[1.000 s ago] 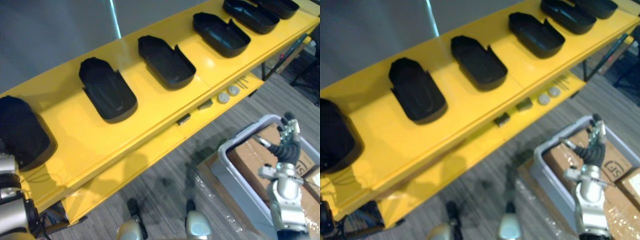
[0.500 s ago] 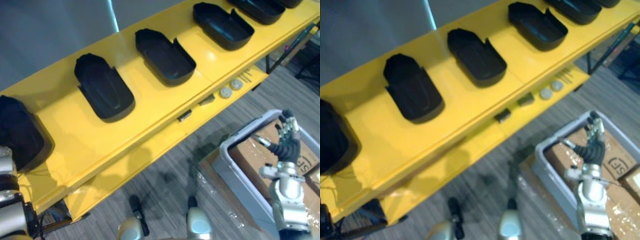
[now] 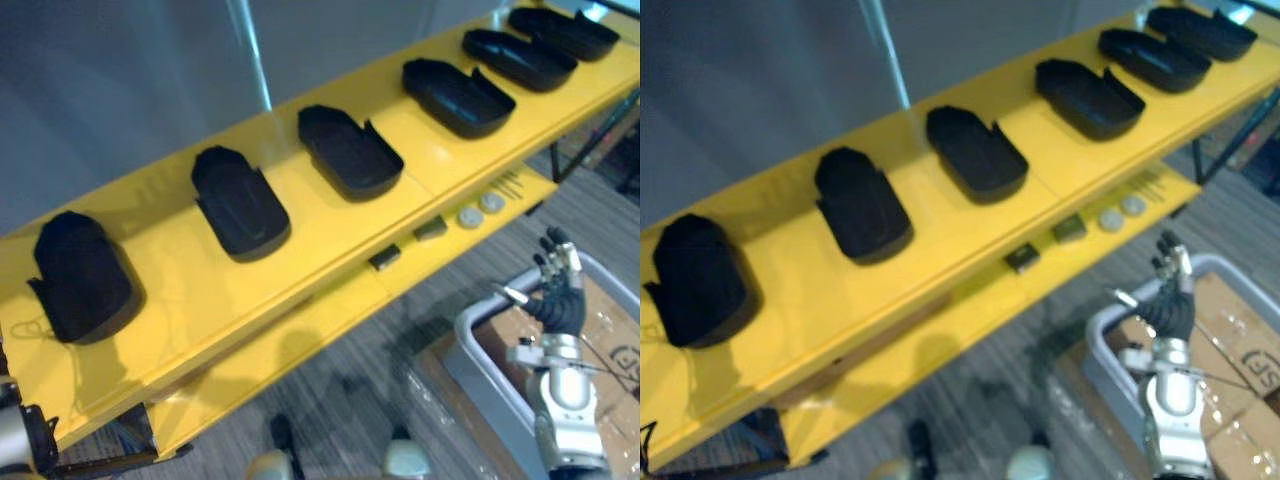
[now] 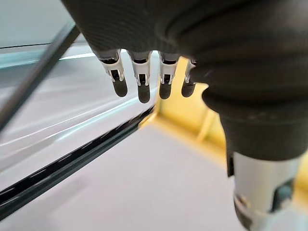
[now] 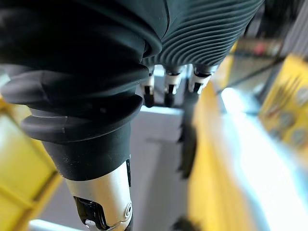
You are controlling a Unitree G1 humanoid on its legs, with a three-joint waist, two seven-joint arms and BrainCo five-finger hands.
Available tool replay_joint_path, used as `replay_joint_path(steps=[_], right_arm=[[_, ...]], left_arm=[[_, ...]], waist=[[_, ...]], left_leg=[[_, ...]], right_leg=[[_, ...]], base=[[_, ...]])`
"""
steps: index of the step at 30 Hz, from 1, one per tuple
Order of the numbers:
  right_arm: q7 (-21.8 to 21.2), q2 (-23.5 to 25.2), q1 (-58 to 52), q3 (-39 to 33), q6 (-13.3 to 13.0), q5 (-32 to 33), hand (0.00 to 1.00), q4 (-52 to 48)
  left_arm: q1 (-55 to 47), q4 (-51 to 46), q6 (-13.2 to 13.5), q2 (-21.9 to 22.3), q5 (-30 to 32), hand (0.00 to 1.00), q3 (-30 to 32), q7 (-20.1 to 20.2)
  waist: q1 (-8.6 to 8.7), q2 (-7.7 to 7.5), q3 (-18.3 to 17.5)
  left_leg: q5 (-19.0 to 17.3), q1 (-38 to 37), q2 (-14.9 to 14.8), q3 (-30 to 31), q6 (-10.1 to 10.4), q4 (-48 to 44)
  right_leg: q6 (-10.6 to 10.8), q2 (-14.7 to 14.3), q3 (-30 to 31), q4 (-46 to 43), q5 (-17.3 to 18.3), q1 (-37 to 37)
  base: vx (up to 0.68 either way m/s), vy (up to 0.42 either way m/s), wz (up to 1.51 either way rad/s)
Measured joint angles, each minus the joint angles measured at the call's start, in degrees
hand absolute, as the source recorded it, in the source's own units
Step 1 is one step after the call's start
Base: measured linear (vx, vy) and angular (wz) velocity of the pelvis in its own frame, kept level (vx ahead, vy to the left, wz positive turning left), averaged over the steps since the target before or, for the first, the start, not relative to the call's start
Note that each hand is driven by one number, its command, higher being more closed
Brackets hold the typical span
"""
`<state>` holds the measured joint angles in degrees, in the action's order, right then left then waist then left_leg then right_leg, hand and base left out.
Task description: Walk over and take plastic housings, then place them on the shelf
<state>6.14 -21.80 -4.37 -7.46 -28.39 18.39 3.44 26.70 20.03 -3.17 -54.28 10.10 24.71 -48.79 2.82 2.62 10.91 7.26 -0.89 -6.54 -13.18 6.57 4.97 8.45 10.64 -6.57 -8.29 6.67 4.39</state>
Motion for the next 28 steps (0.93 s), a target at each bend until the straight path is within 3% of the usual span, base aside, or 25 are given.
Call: replay_joint_path(steps=[3,5,8,11,12,14,15,19,20,23,28], right_arm=[[-1.49,1.66,2.85,2.33,-0.29,1.82,0.00,-0.47],[-1.63,1.99,3.91,5.89,-0.31,1.49,0.00,-1.53],[-1.27,2.53,5.74,8.14,0.00,1.39,0.00,-2.07],[-1.18,2.84,7.85,9.31,0.15,1.10,0.00,-2.94],[-1.32,3.43,9.14,9.32,0.79,1.12,0.00,-3.05],[-1.42,4.05,10.30,9.44,2.05,1.13,0.00,-3.07],[-1.53,4.67,10.65,9.75,2.88,1.14,0.00,-3.17],[-3.48,6.44,10.61,11.70,6.04,1.45,0.00,-5.52],[-4.32,6.74,10.54,11.69,6.78,1.54,0.00,-6.74],[-4.99,6.93,10.53,11.65,7.67,1.40,0.00,-7.58],[-4.53,8.01,10.19,11.65,8.59,0.32,0.00,-7.58]], left_arm=[[-5.41,-10.40,1.41,1.02,2.03,0.00,3.34,0.58],[-10.19,-16.48,2.24,3.86,2.28,0.00,7.38,2.16],[-14.39,-17.94,3.44,7.52,2.20,0.00,10.97,3.39],[-20.99,-19.28,4.09,12.20,1.80,0.00,15.43,4.95],[-24.44,-19.68,4.47,14.46,0.71,0.00,17.59,5.43],[-26.47,-20.51,4.89,16.77,-1.67,0.00,19.15,6.31],[-28.61,-22.43,5.49,20.65,-4.26,0.00,19.94,7.36],[-35.88,-28.17,6.89,31.54,-11.08,0.00,20.11,10.42],[-37.33,-30.07,7.68,36.33,-14.50,0.00,19.81,12.30],[-40.54,-33.38,9.45,43.44,-20.95,0.00,17.69,16.13],[-42.66,-38.27,11.38,48.33,-25.59,0.00,14.32,20.42]], waist=[[-1.54,0.05,-1.67],[-3.67,0.41,-3.74],[-5.58,0.51,-4.01],[-8.74,-0.27,-5.20],[-10.00,-1.05,-6.33],[-10.81,-1.32,-6.48],[-11.74,-1.41,-6.53],[-11.82,-1.92,-6.85],[-11.73,-2.00,-6.89],[-11.77,-2.06,-6.93],[-11.73,-2.15,-6.98]], left_leg=[[0.49,0.09,0.08,2.25,0.03,0.05],[1.28,2.37,0.12,5.08,-0.02,0.16],[1.77,3.00,0.11,8.32,0.15,0.18],[1.93,3.76,0.15,10.19,0.28,0.17],[2.50,4.95,0.20,11.23,0.22,0.17],[2.85,5.11,0.17,11.32,0.09,0.16],[3.12,5.08,0.37,11.53,0.07,0.17],[3.20,5.91,0.66,12.63,0.07,0.17],[3.19,6.49,0.56,12.76,0.08,0.16],[3.35,6.84,0.50,12.73,0.01,0.15],[4.58,7.09,0.55,12.62,-0.23,0.15]], right_leg=[[-0.03,-0.10,-2.79,0.59,0.01,1.85],[-0.07,-0.44,-6.00,1.53,0.04,1.99],[-0.25,-0.99,-9.46,1.97,0.13,3.78],[-0.71,-1.29,-12.49,2.28,0.41,4.89],[-1.04,-1.51,-14.11,2.47,0.60,4.87],[-1.08,-1.54,-14.64,2.63,0.63,5.00],[-1.24,-1.46,-15.36,2.90,0.78,5.56],[-1.15,-1.53,-16.31,3.00,1.06,5.57],[-1.15,-1.69,-17.18,3.04,1.06,5.47],[-1.14,-1.75,-17.47,3.08,1.02,5.31],[-0.73,-1.73,-18.21,3.58,0.78,5.72]], base=[[-0.03,-0.025,0.38],[-0.07,-0.028,0.57],[-0.06,-0.034,0.65],[-0.07,-0.041,0.52],[-0.05,-0.027,0.45],[-0.04,-0.010,0.30],[-0.05,-0.002,0.19],[-0.05,-0.007,0.18],[-0.05,-0.017,0.26],[-0.02,-0.015,0.10],[0.00,-0.014,0.04]])
